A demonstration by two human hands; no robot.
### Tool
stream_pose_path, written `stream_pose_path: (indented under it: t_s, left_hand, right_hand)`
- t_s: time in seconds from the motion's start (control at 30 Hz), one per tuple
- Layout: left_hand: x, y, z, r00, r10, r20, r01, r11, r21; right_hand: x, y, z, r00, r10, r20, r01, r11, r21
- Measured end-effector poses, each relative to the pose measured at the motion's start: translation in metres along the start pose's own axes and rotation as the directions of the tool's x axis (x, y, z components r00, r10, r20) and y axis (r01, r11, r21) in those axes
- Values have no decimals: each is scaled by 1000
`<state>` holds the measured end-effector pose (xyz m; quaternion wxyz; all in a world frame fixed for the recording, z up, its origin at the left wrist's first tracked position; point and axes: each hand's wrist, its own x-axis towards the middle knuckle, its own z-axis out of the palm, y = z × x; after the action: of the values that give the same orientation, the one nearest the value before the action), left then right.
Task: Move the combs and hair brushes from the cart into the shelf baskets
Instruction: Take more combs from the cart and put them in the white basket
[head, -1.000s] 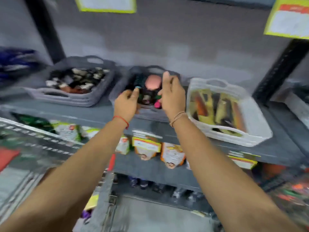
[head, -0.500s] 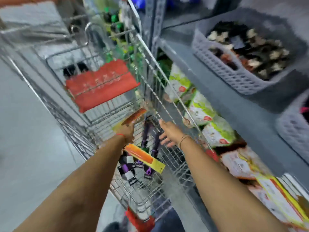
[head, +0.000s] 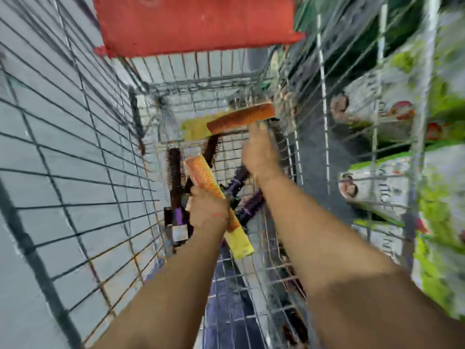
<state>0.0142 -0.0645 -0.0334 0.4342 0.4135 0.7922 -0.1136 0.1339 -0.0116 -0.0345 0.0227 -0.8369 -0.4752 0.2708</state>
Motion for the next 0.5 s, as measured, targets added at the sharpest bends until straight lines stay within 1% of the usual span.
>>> stream_pose_path:
  t_s: [0.03, 0.07, 0.13, 0.2, 0.27, 0.3, 0.33, 0.37, 0.4, 0.43, 0.47, 0.5]
  left_hand:
    - [-3, -3, 4, 999, -15, -44, 13, 999, -46]
    - [-8, -6, 5, 998, -28, -63, 26, 999, -30]
    - [-7, -11, 9, 992, -16, -127, 15, 1000, -10]
    - [-4, -12, 10, 988, 25, -152, -22, 1000, 18]
    - [-4, -12, 8, 985, 55, -161, -65, 996, -57]
    - [-4, -11, 5, 983, 72, -172, -91, 990, -108]
    - [-4, -9, 2, 981, 89, -174, -115, 983, -146]
    - [-3, -8, -1, 977, 116, -180, -149, 972, -184]
    - [-4, -6, -4, 971, 146, -191, -188, 957, -220]
    - [-4, -3, -7, 962, 176, -207, -226, 941, -251]
    - [-5, 0, -9, 953, 200, -226, -259, 927, -272]
    - [-6, 3, -11, 945, 220, -240, -287, 912, -294]
  right_hand:
    - [16, -8, -6, 994, -110, 15, 111, 988, -103]
    - [32, -14, -6, 979, -196, 58, 203, 962, -182]
    - [53, -24, 0, 935, -314, 167, 352, 884, -307]
    - [65, -28, 8, 909, -313, 276, 402, 830, -386]
    - [71, -29, 8, 895, -263, 361, 406, 816, -412]
    - [70, -28, 7, 888, -272, 371, 422, 802, -422]
    - [67, -29, 5, 880, -324, 348, 455, 784, -422]
    - [63, -30, 1, 864, -417, 281, 501, 765, -404]
    - [58, -30, -4, 844, -508, 171, 532, 756, -381]
    - [51, -32, -11, 836, -546, 59, 530, 773, -350]
    - [45, -34, -19, 845, -533, -37, 501, 814, -294]
    - [37, -34, -29, 870, -482, -104, 454, 865, -213]
